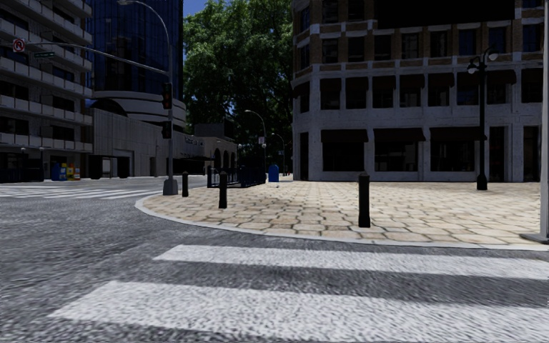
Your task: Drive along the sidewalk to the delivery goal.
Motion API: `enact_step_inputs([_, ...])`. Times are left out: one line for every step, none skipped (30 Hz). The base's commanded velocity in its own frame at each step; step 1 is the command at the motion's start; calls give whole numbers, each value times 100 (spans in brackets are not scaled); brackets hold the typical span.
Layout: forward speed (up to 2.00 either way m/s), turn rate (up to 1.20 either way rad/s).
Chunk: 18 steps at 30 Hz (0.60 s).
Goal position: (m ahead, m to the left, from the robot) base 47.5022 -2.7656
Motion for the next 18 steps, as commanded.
enact_step_inputs([167, 0])
enact_step_inputs([167, 0])
enact_step_inputs([167, 0])
enact_step_inputs([167, 0])
enact_step_inputs([163, 0])
enact_step_inputs([153, 0])
enact_step_inputs([153, 0])
enact_step_inputs([149, 0])
enact_step_inputs([148, 0])
enact_step_inputs([147, 0])
enact_step_inputs([147, 0])
enact_step_inputs([147, 0])
enact_step_inputs([147, 0])
enact_step_inputs([147, 0])
enact_step_inputs([147, 0])
enact_step_inputs([147, 0])
enact_step_inputs([147, 0])
enact_step_inputs([147, 0])
